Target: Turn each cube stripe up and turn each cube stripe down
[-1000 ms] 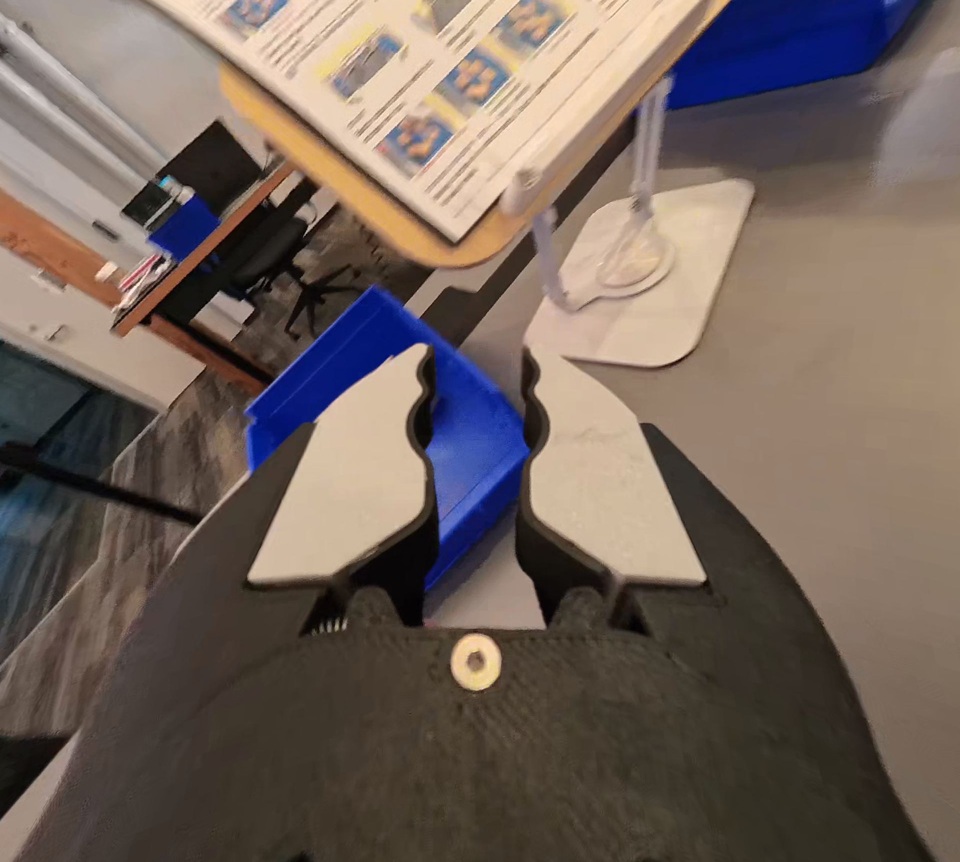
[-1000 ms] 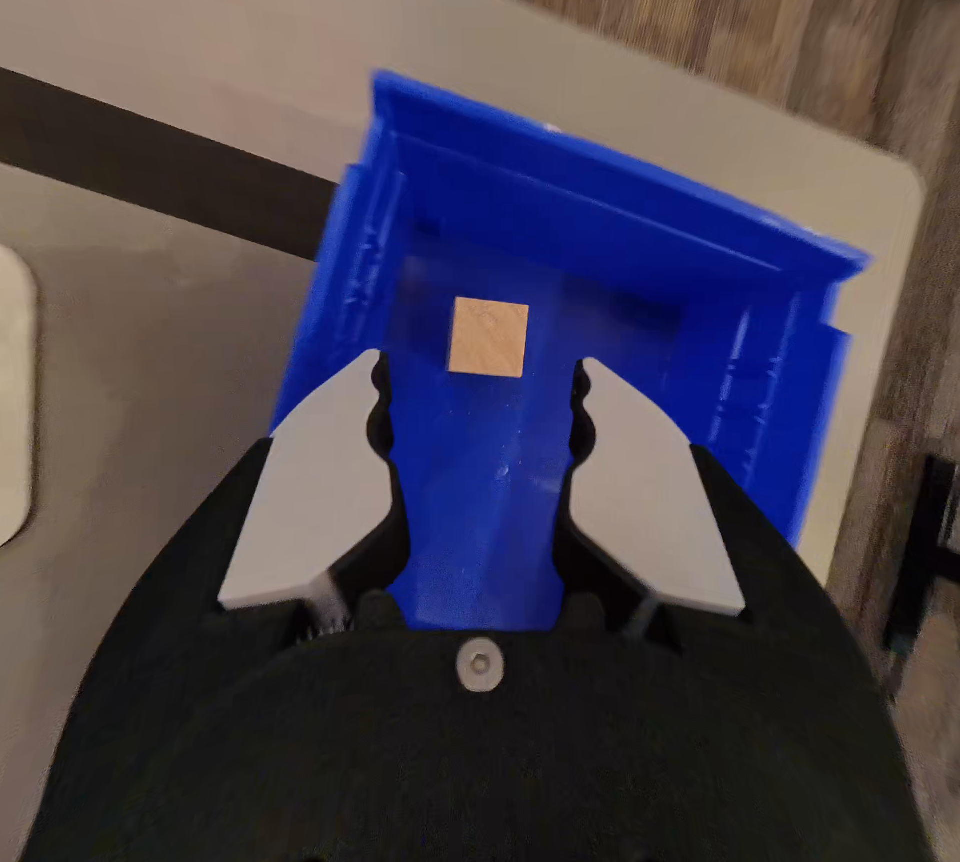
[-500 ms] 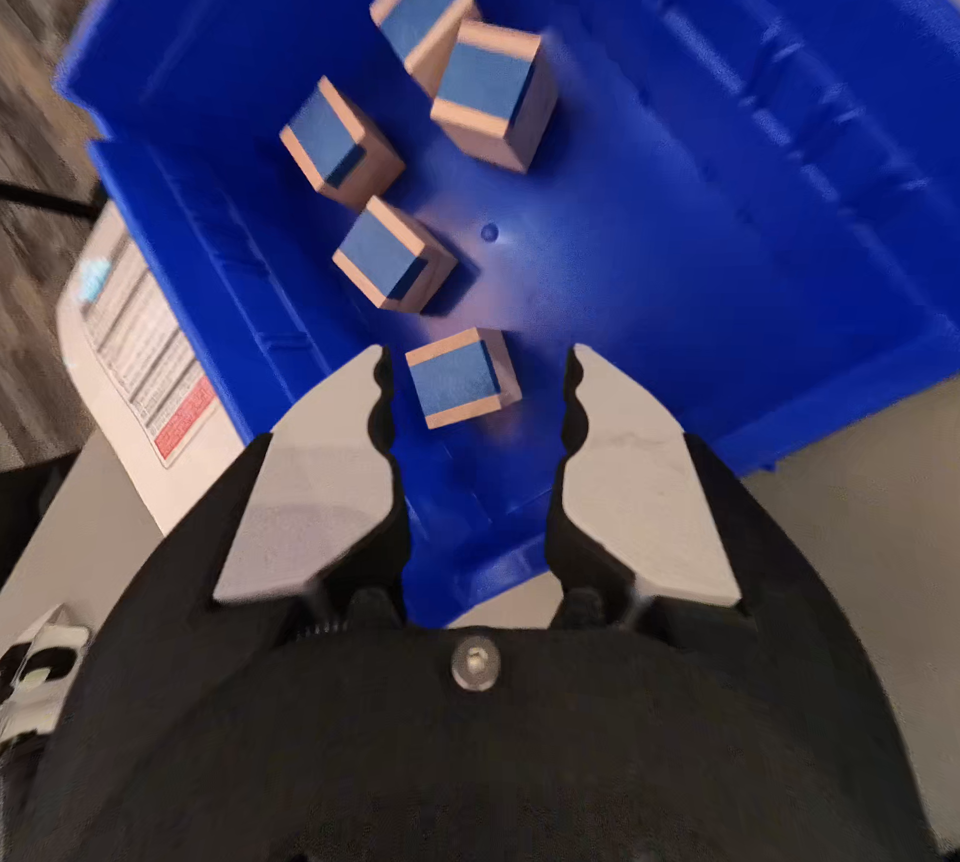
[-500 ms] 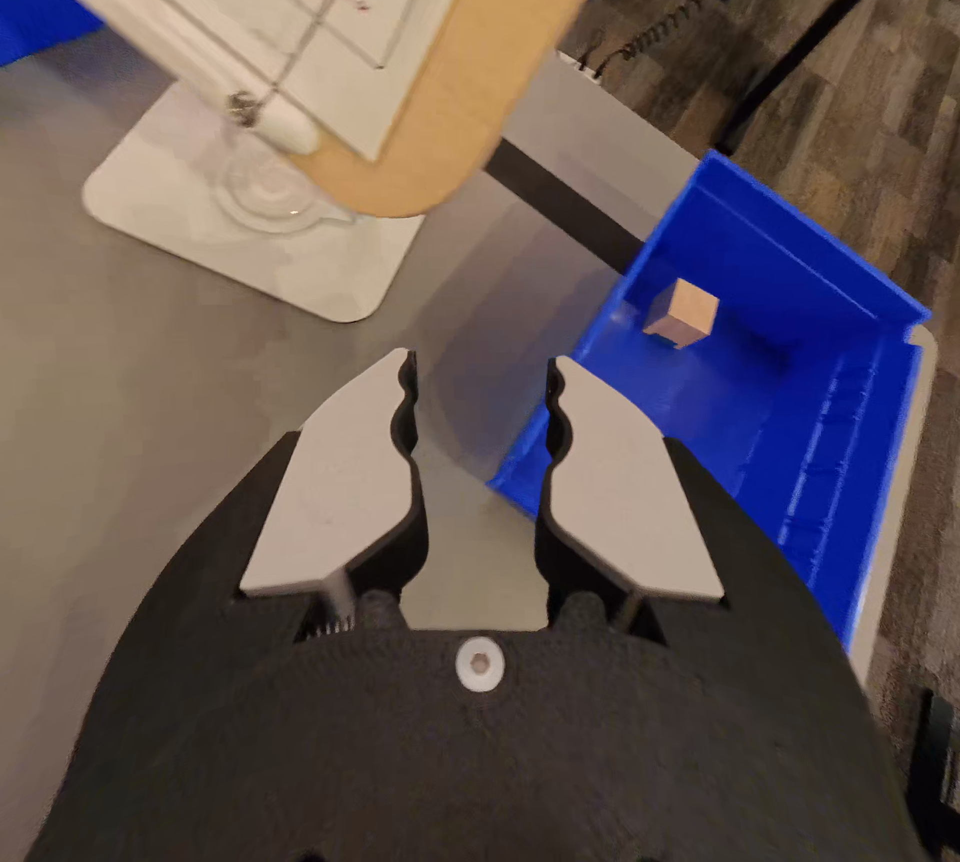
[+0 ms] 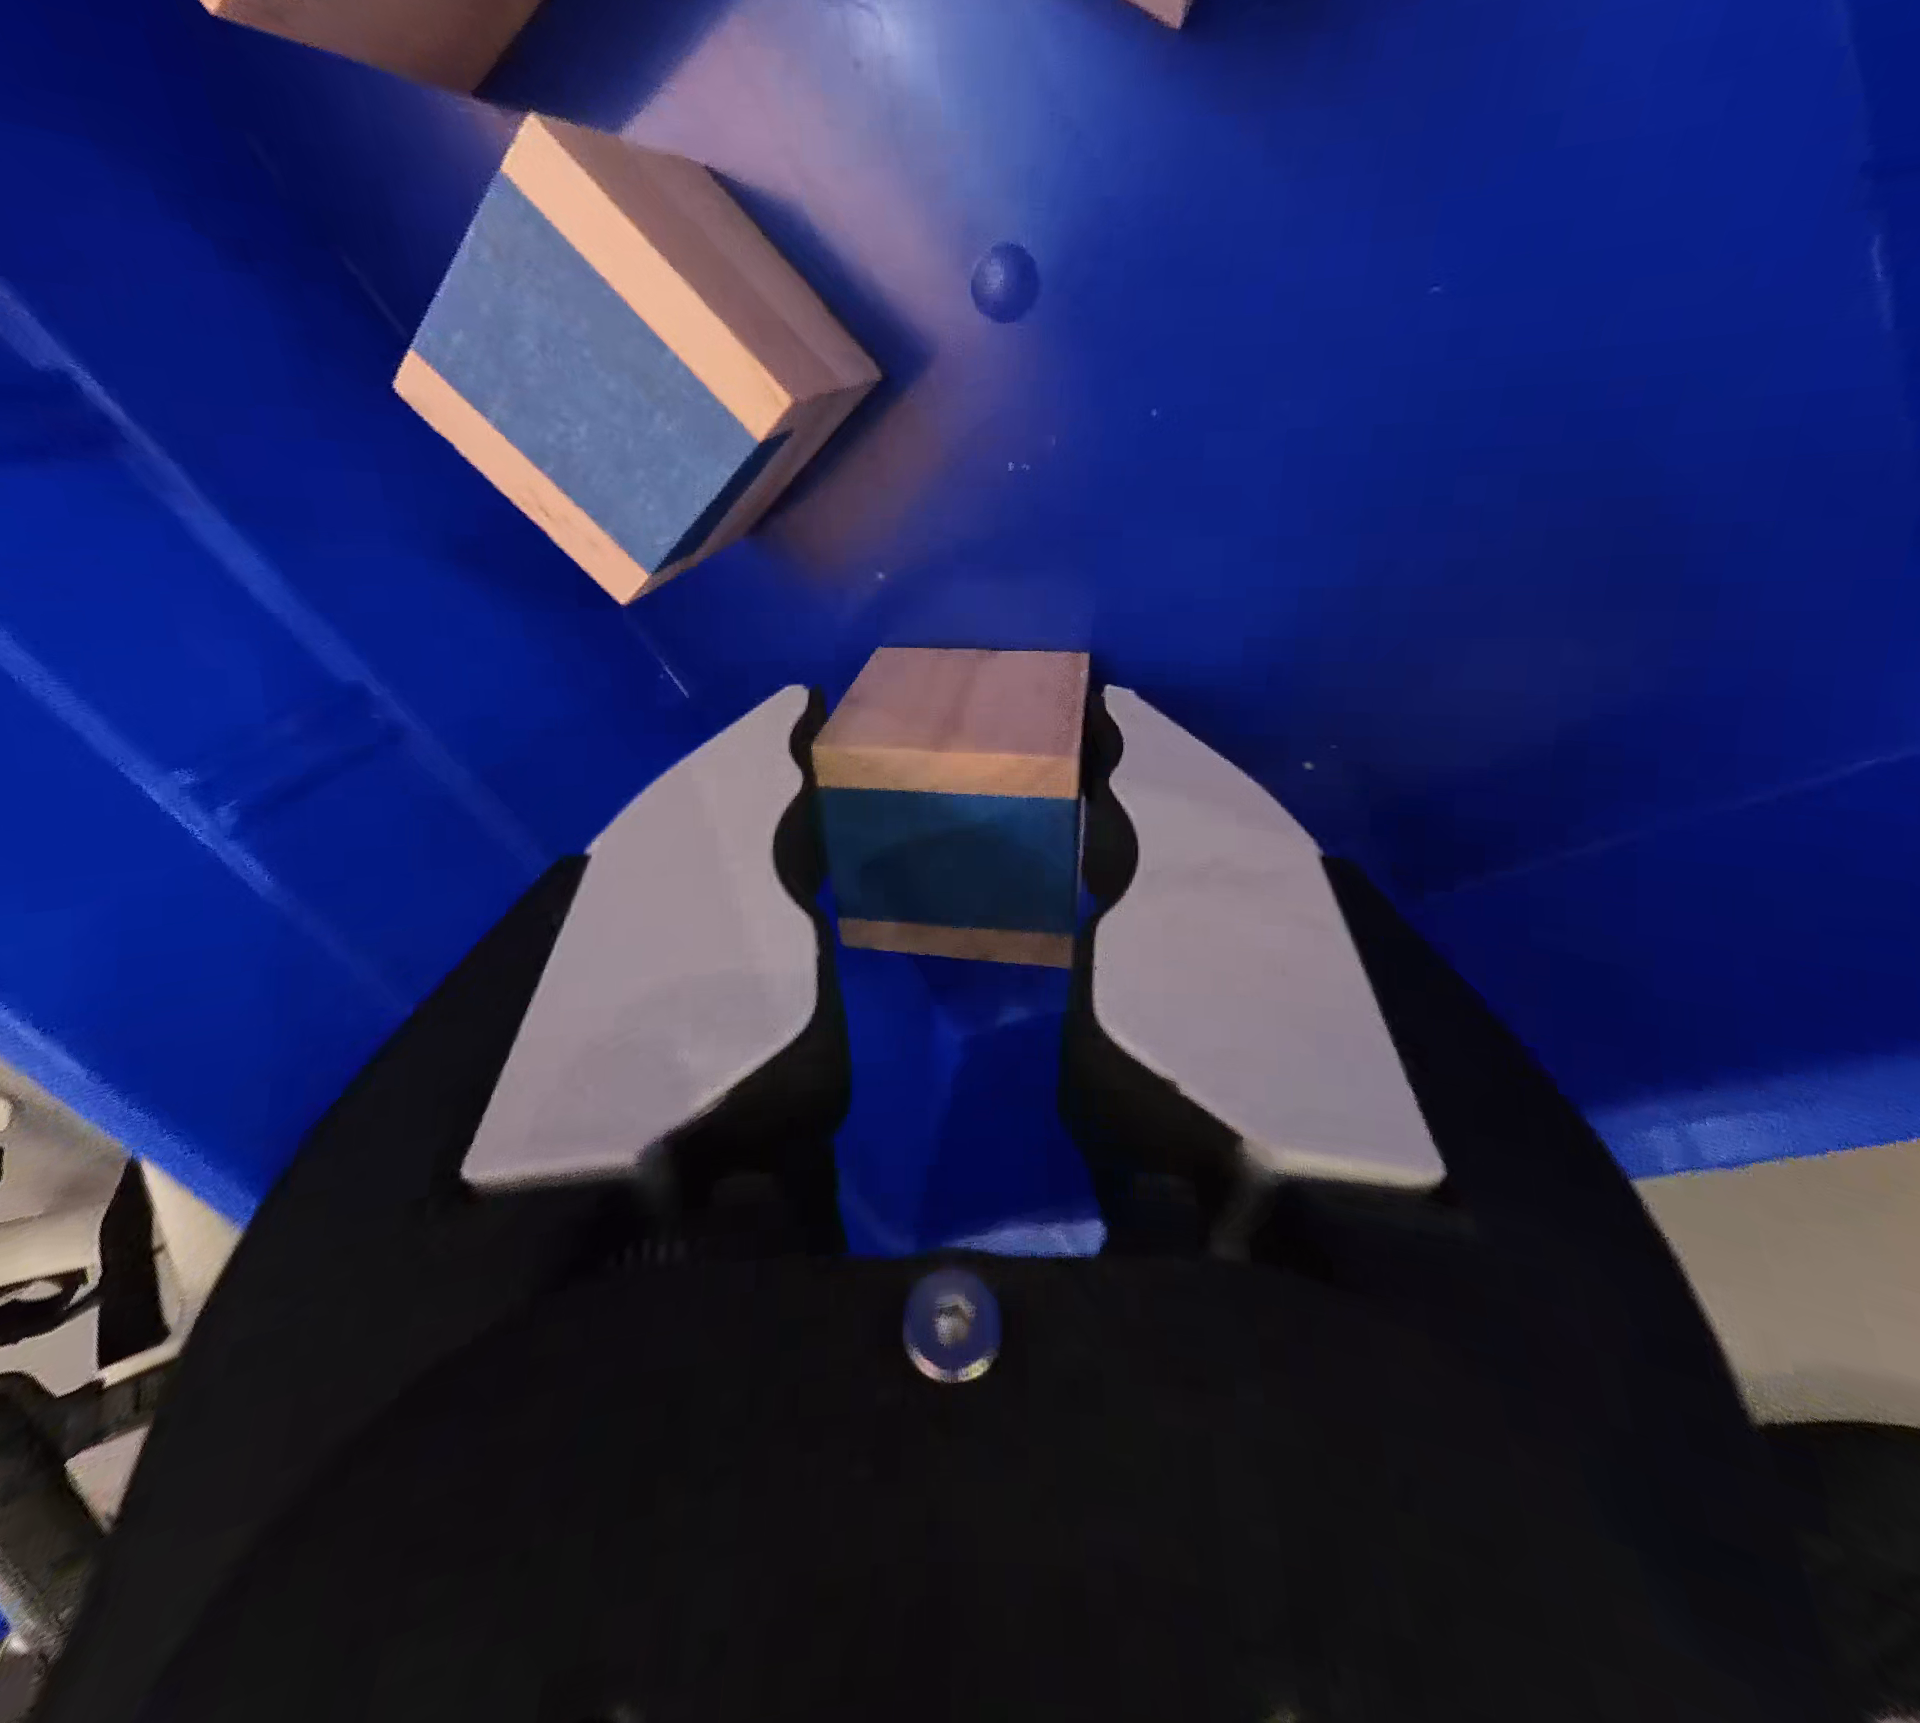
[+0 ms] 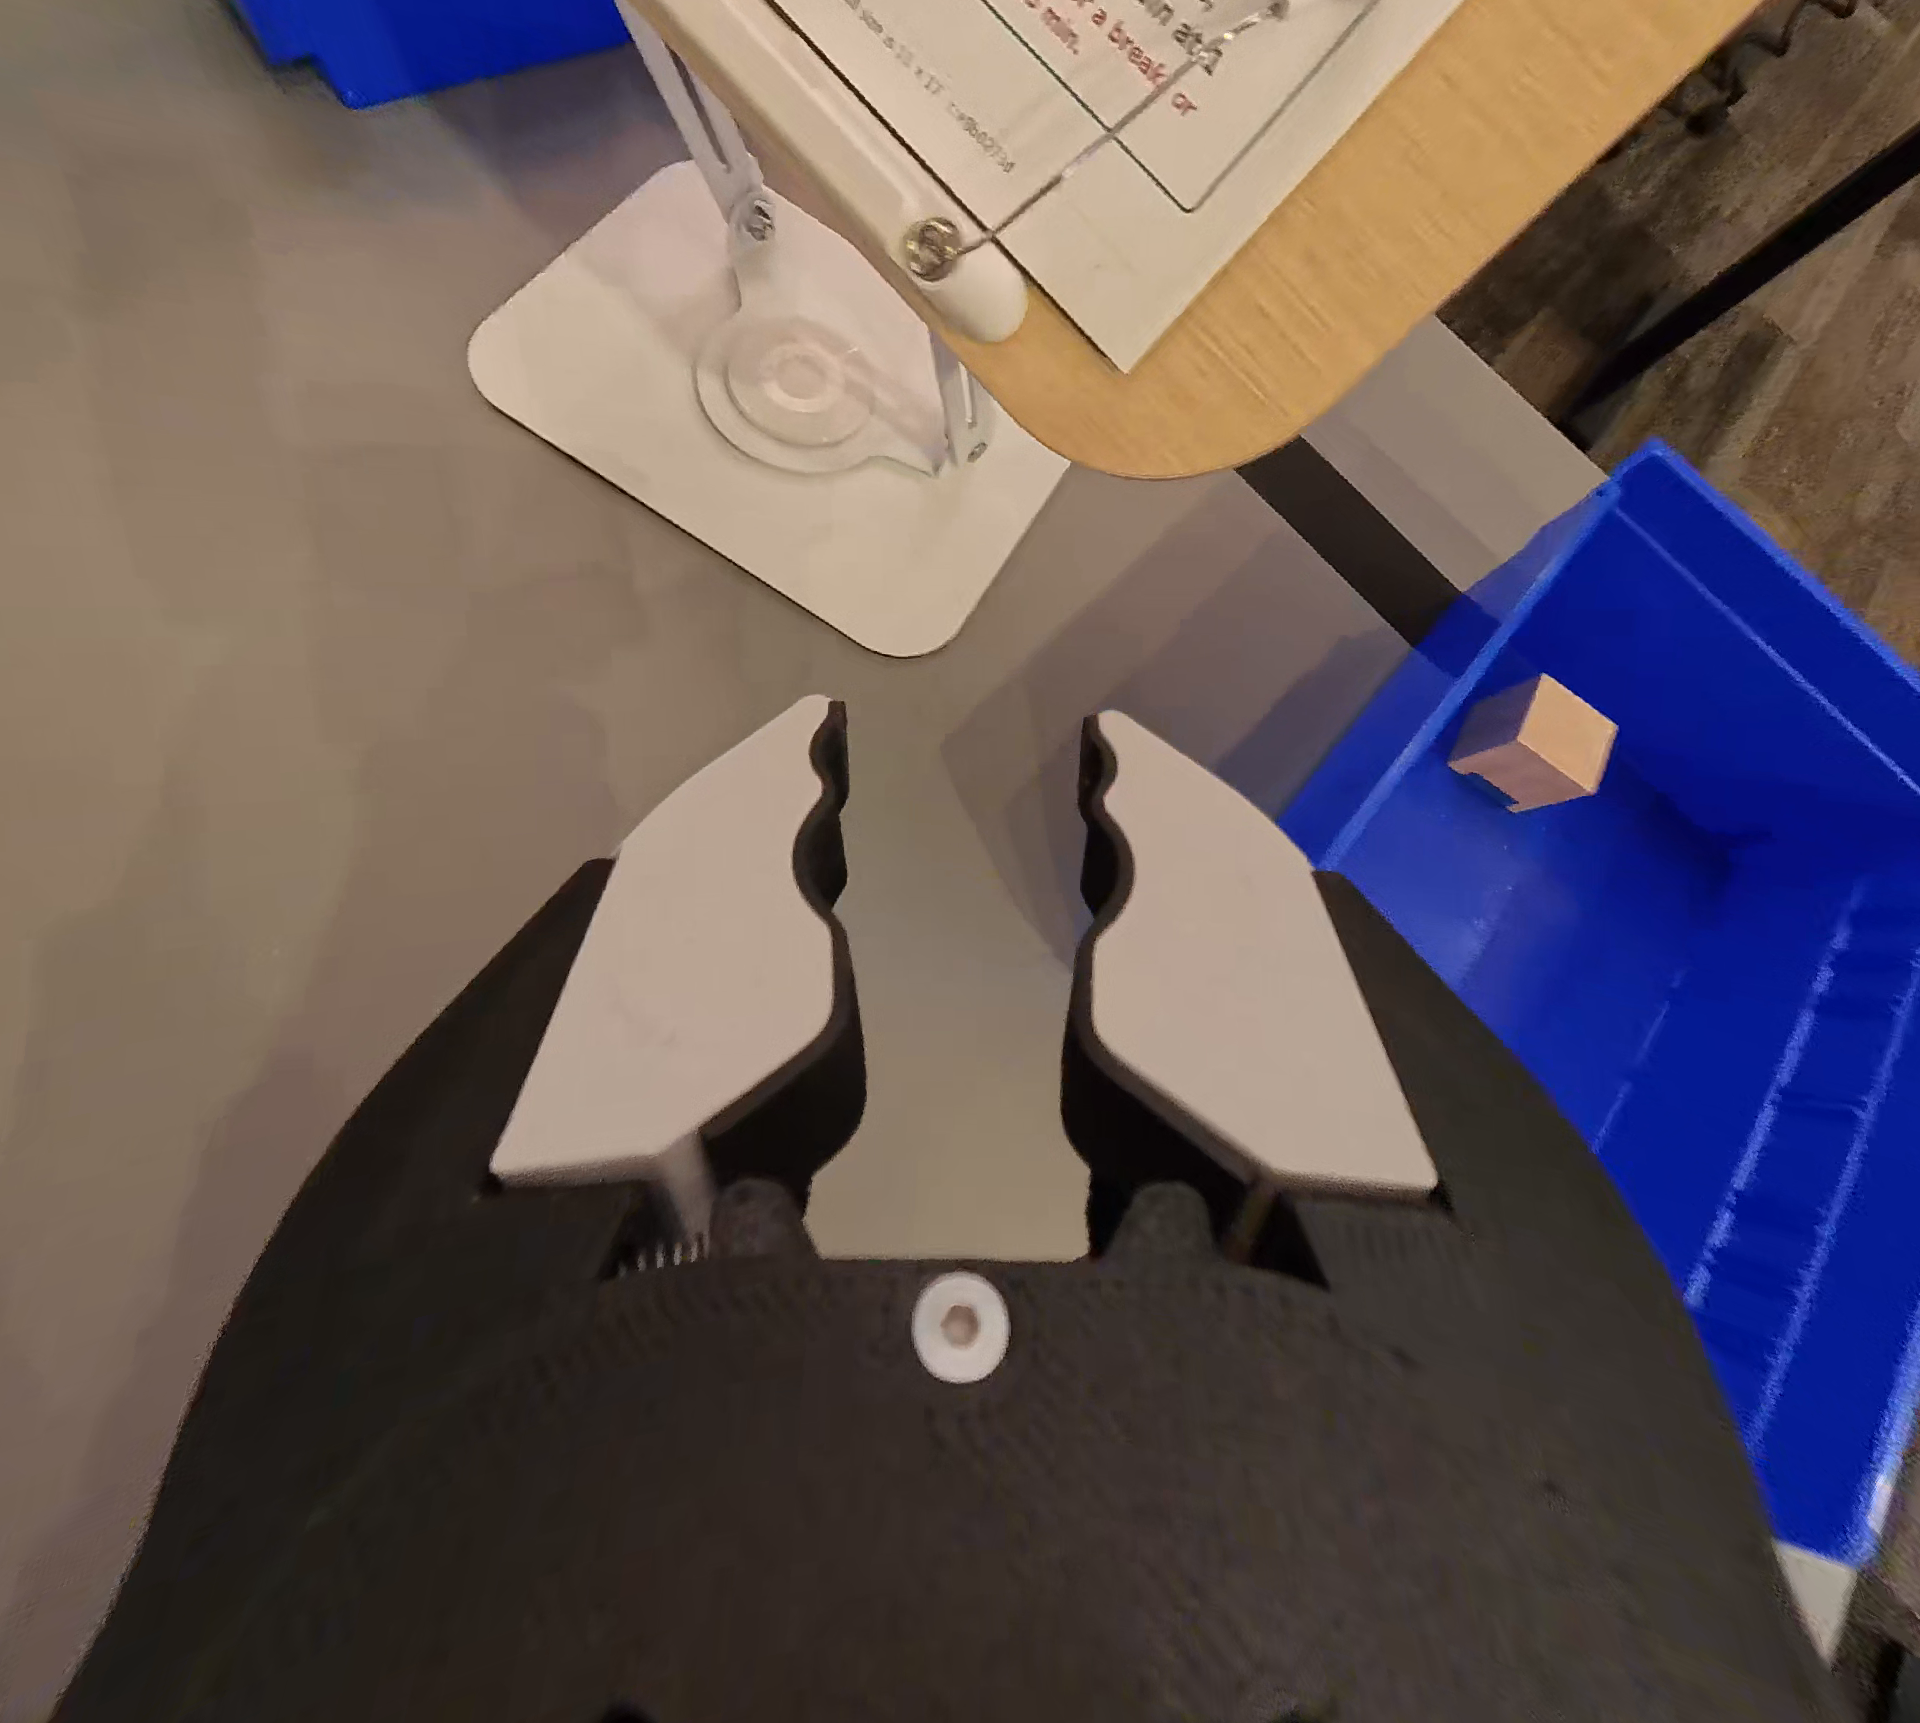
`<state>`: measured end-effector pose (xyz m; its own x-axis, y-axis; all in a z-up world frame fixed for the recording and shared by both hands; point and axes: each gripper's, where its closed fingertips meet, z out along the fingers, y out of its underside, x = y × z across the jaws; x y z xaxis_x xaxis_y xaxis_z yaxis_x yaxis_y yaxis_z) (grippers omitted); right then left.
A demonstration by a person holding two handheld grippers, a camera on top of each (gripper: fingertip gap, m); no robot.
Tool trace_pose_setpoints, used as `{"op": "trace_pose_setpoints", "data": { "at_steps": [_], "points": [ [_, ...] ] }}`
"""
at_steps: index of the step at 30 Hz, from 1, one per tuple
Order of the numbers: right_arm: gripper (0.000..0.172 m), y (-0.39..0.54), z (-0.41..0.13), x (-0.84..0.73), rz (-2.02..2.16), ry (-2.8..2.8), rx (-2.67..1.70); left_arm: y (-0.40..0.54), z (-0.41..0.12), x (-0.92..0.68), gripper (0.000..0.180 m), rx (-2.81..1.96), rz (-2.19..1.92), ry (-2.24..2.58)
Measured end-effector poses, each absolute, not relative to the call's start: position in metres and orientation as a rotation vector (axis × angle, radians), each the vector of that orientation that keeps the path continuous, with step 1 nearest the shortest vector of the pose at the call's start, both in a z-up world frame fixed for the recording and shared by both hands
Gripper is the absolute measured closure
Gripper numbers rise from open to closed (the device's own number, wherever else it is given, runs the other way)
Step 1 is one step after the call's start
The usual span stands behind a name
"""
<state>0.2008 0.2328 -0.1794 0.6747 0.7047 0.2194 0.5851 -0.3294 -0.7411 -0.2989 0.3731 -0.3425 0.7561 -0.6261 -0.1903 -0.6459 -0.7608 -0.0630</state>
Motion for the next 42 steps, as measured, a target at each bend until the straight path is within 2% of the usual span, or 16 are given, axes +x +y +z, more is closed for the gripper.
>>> {"op": "trace_pose_setpoints", "data": {
  "at_steps": [3,7,11,14,17,21,25,26,29,31,33,34,37,38,40,42],
  "points": [
    [0.13,0.224,-0.177,0.185,0.289,-1.02,-2.003,0.375,-0.319,-0.291,0.133,-2.666,0.24,1.02],
    [0.129,0.197,-0.161,0.133,0.707,-1.055,-1.911,0.355,-0.227,-0.242,0.133,-2.195,0.022,0.958],
    [0.131,0.168,-0.123,0.077,1.366,-1.017,-1.707,0.266,-0.109,-0.156,0.134,-1.573,-0.296,1.042],
    [0.12,0.156,-0.1,0.044,1.709,-0.983,-1.58,0.192,-0.055,-0.1,0.134,-1.267,-0.329,1.138],
    [0.104,0.144,-0.085,0.016,1.91,-0.955,-1.49,0.143,-0.044,-0.051,0.135,-1.106,-0.275,1.228],
    [0.094,0.122,-0.07,-0.007,2.124,-0.93,-1.385,0.118,-0.056,-0.006,0.134,-1.001,-0.196,1.297],
    [0.102,0.107,-0.07,-0.014,2.17,-0.946,-1.366,0.111,-0.066,0.017,0.134,-0.955,-0.195,1.315],
    [0.123,0.104,-0.068,-0.012,2.195,-0.949,-1.342,0.111,-0.068,0.021,0.134,-0.947,-0.176,1.324],
    [0.126,0.108,-0.07,-0.004,2.146,-0.934,-1.37,0.113,-0.069,0.027,0.134,-0.952,-0.171,1.314],
    [0.126,0.117,-0.073,0.008,2.02,-0.944,-1.43,0.118,-0.062,0.023,0.12,-0.962,-0.161,1.251],
    [0.126,0.14,-0.075,0.036,1.843,-0.942,-1.522,0.122,-0.06,0.014,0.122,-0.973,-0.138,1.235],
    [0.126,0.161,-0.078,0.055,1.7,-0.922,-1.584,0.124,-0.06,0.008,0.128,-0.986,-0.134,1.225],
    [0.127,0.239,-0.089,0.139,1.185,-0.809,-1.803,0.129,-0.066,-0.01,0.173,-1.026,-0.146,1.219],
    [0.127,0.27,-0.095,0.174,0.974,-0.757,-1.879,0.134,-0.068,-0.017,0.18,-1.04,-0.13,1.199],
    [0.126,0.33,-0.111,0.25,0.559,-0.637,-2.019,0.148,-0.074,-0.031,0.18,-1.097,-0.093,1.146],
    [0.126,0.373,-0.137,0.309,0.356,-0.525,-2.182,0.159,-0.081,-0.043,0.18,-1.155,-0.09,1.111]
  ]
}}
